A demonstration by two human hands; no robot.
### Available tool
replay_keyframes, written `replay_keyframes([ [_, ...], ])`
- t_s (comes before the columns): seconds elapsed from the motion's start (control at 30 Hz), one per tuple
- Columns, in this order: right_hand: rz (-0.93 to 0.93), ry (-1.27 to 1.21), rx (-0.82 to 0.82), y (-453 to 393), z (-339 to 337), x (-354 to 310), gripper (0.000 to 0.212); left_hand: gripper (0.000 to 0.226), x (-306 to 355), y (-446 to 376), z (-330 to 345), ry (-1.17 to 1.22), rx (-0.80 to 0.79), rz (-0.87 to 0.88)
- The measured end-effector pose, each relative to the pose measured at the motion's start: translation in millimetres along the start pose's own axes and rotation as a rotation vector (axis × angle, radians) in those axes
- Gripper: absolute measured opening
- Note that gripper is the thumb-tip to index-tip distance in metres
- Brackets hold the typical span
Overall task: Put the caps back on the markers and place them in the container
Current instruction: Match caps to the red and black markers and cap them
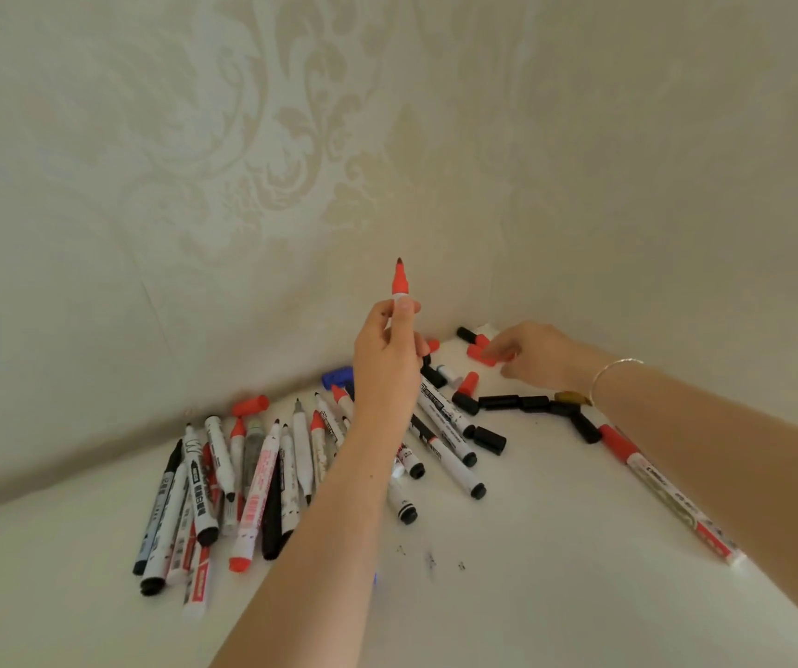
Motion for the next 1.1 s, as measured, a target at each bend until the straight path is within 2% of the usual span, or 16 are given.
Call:
replay_keyframes([
  [0.07,-0.017,-0.03,0.019,-5.1,6.2,-9.0,0.028,0.023,-6.1,3.0,3.9,-0.002,-0.024,-0.004],
  [0.17,0.011,-0.036,0.034,-15.2,18.0,-19.3,0.033,0.024,-12.7,4.8,5.4,-0.008,-0.044,-0.017],
  [0.3,0.107,-0.032,0.129,-30.6,19.4,-16.7,0.03,0.026,-13.9,1.9,1.9,-0.022,-0.046,-0.018],
  [0.4,0.175,-0.066,0.108,-40.5,22.4,-9.9,0.025,0.026,-14.3,-0.3,-3.3,-0.029,-0.033,-0.013],
  [0.5,0.24,-0.044,0.196,-46.1,12.8,0.6,0.021,0.027,-14.1,-1.5,-7.2,-0.038,-0.032,-0.004],
  [0.6,0.216,0.04,0.143,-51.6,13.7,3.5,0.031,0.027,-12.8,-1.7,-9.5,-0.035,-0.031,0.008],
  [0.67,0.176,0.107,0.101,-51.5,20.5,0.4,0.03,0.027,-13.3,-2.8,-10.9,-0.043,-0.024,0.007],
  [0.8,0.184,0.071,0.18,-51.8,20.4,1.8,0.022,0.025,-11.8,-3.6,-12.3,-0.076,-0.026,0.01],
  [0.87,0.156,-0.067,0.204,-52.6,14.3,-0.8,0.021,0.025,-11.0,-2.3,-12.2,-0.115,-0.038,0.011],
  [1.0,0.031,-0.702,0.139,-39.9,-10.4,-21.9,0.021,0.021,-13.8,1.4,-11.3,-0.218,-0.075,0.01],
  [1.07,-0.029,-0.887,0.134,-31.3,-31.1,-31.4,0.013,0.016,-15.1,2.9,-12.4,-0.251,-0.073,0.009],
  [1.1,-0.074,-0.944,0.124,-27.2,-40.3,-37.4,0.017,0.015,-15.4,3.5,-12.3,-0.254,-0.073,0.009],
])
Point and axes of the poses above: each hand's wrist, its own y-axis away from the middle knuckle, its own z-axis out of the palm, x = y × z, the point moved 8 cm from there along -y, towards the middle knuckle, and after that the axes turned 12 degrees about y, right-handed, at the moved point
